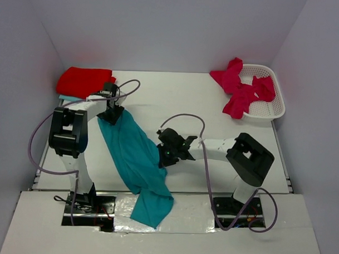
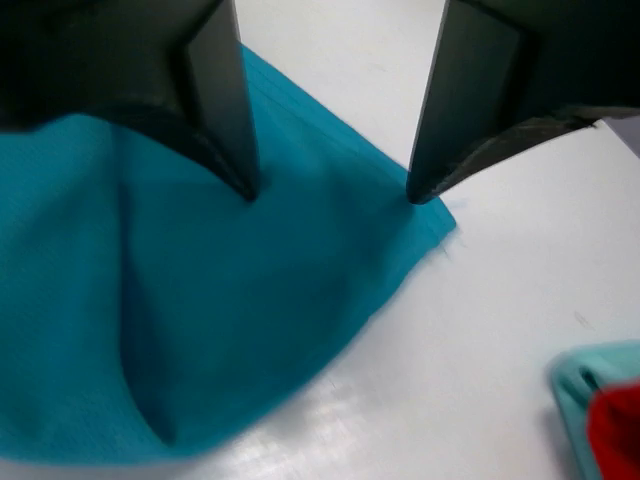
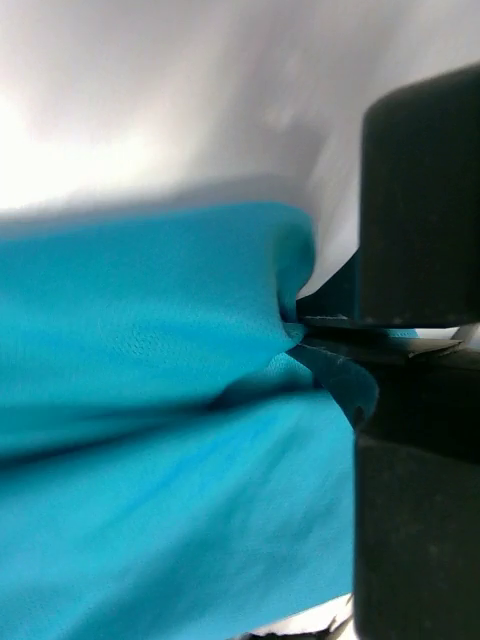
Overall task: Fold and stack the t-shirts
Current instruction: Flatten out the tshirt
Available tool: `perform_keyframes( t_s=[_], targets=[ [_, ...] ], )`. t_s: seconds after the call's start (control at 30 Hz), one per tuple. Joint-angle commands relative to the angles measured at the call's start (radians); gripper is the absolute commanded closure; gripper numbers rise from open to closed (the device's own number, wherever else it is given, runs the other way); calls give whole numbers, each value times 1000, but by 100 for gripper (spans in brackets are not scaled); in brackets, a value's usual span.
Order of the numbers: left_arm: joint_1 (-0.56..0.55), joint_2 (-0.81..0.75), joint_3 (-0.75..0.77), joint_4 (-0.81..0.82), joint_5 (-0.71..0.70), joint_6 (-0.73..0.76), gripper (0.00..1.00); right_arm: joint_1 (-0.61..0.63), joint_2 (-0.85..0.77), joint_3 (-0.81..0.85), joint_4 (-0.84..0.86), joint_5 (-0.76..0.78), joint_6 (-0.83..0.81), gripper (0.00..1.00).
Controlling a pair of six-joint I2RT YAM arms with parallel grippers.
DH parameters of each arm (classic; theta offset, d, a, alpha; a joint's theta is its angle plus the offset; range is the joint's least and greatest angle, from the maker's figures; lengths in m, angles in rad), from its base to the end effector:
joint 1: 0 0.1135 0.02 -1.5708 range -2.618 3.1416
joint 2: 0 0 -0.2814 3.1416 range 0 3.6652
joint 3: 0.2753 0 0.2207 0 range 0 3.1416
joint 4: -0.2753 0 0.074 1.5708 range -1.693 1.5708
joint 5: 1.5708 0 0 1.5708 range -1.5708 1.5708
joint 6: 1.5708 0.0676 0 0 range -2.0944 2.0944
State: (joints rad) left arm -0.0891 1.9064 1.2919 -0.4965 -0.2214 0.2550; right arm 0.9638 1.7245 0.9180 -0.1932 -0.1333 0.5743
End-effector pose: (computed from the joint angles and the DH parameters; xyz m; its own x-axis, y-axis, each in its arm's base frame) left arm 0.3827 -0.0193 0.1804 -0.8663 0.3245 -0.3798 0.2152 0.9286 0.3024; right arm 0.1806 0.2758 0.1612 -0.8674 -0.3051 -0.3931 -0.4572 0.8005 0.3875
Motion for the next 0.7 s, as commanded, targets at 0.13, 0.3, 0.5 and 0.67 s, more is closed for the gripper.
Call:
perform_keyframes(
  t_s=[0.13, 0.3, 0.5, 0.67],
  targets=[
    [19, 37, -55, -11, 94, 27, 100, -268, -62, 60, -168, -20, -98, 100],
    [5, -93, -115, -13, 211, 52, 100, -448, 90, 382, -370, 3, -296, 24],
    [6, -158, -170, 4, 166, 64, 100, -514, -99, 332, -439, 11, -403, 5],
    [3, -172, -168, 7, 140, 66, 100, -514, -301, 98, -537, 29, -260, 7]
  ],
)
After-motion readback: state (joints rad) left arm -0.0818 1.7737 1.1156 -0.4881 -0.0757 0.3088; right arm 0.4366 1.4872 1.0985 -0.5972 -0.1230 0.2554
